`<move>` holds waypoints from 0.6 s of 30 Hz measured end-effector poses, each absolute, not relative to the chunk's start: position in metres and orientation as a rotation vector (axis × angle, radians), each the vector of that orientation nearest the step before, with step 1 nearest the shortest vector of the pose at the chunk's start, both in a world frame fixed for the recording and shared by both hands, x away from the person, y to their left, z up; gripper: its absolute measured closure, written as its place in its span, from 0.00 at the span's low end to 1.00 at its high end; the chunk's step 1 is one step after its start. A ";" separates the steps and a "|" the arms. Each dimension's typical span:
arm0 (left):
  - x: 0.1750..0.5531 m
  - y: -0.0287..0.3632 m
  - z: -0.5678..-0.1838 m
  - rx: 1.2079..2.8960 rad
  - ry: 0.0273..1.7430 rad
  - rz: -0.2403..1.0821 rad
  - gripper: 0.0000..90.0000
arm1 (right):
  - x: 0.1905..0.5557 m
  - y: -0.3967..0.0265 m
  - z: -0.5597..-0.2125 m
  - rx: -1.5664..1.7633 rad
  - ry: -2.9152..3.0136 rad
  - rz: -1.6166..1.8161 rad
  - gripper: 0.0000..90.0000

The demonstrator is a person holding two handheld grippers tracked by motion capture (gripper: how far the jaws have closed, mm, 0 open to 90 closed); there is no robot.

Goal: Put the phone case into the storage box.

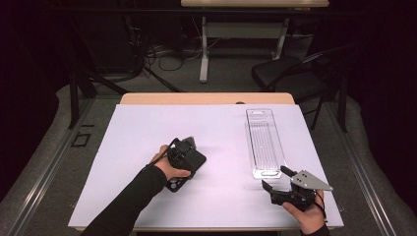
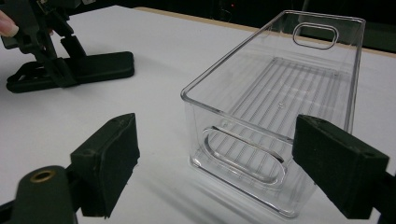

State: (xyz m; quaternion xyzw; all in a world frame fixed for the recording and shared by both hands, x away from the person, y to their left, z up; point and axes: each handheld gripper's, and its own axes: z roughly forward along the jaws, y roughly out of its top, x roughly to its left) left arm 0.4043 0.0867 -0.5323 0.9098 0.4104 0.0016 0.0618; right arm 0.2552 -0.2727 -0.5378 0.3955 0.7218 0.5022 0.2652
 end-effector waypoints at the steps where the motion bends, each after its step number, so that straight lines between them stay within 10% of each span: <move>1: 0.404 0.087 -0.531 2.751 1.242 0.002 0.16 | 0.255 -0.273 -0.538 1.068 1.950 1.357 0.16; 18: 0.401 0.094 -0.502 2.745 1.212 0.030 0.16 | 0.255 -0.273 -0.537 1.065 1.943 1.354 0.16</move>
